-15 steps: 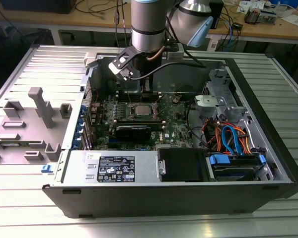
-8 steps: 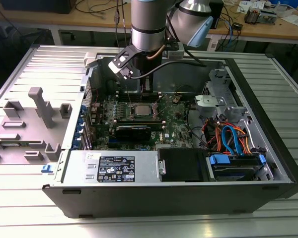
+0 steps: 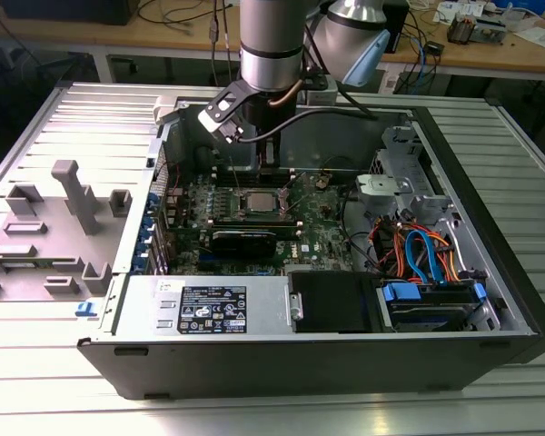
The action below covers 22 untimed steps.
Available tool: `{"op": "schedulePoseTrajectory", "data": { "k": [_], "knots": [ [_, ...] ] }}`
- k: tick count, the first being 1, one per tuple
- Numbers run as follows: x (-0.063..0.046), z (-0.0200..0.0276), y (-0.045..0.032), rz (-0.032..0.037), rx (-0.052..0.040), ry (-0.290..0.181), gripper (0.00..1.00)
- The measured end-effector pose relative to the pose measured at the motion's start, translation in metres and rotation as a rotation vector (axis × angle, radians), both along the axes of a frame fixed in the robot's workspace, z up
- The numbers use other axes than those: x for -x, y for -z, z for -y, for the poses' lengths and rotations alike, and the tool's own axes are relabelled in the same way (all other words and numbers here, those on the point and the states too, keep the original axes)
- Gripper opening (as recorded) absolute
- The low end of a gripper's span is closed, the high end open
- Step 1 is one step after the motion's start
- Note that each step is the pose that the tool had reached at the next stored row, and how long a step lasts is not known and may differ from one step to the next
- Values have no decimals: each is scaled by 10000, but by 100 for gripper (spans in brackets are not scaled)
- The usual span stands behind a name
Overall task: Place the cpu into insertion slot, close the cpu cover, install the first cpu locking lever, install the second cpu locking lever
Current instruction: 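Close the cpu cover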
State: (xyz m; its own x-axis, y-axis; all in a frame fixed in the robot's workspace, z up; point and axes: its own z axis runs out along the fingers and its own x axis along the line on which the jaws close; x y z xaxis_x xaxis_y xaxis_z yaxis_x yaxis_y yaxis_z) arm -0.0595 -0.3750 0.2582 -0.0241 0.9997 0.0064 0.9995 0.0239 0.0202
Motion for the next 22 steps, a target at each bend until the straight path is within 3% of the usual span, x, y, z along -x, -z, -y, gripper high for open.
{"op": "schedulePoseTrajectory", "data": {
  "k": [22],
  "knots": [
    [0, 0, -103, -1, 2, 1, 11]
  ]
}}
